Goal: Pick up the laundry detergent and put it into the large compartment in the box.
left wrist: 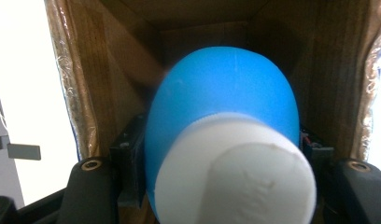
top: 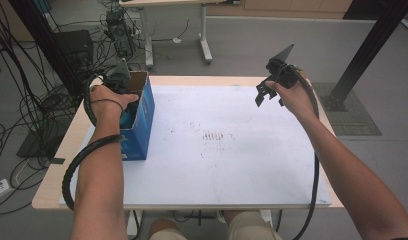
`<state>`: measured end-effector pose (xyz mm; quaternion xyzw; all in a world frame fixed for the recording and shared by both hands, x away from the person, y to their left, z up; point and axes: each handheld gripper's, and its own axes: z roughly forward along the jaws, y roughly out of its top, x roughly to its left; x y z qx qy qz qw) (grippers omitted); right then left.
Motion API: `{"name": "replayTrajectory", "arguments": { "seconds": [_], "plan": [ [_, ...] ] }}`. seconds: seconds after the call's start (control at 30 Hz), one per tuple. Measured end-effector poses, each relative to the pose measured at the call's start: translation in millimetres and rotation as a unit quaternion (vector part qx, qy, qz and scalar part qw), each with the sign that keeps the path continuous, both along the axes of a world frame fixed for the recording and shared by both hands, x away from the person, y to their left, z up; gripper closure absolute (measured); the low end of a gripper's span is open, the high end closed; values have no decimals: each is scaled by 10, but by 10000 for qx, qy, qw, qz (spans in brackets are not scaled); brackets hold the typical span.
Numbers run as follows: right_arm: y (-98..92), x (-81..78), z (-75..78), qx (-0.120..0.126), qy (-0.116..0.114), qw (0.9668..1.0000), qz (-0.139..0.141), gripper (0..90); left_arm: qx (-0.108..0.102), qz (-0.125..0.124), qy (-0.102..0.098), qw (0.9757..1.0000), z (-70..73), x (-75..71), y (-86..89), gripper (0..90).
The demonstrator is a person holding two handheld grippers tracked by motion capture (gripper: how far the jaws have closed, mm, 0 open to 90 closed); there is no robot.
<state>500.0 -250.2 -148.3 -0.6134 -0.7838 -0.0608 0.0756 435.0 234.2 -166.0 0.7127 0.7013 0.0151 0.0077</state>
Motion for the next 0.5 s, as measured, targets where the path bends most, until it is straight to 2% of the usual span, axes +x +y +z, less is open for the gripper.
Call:
{"name": "replayTrajectory", "arguments": {
  "seconds": [0.5],
  "plan": [
    [-6,2,1,5,3,10000,-6,105,-2,-5,-5,10000,-1,-1,0,365]
  ]
}}
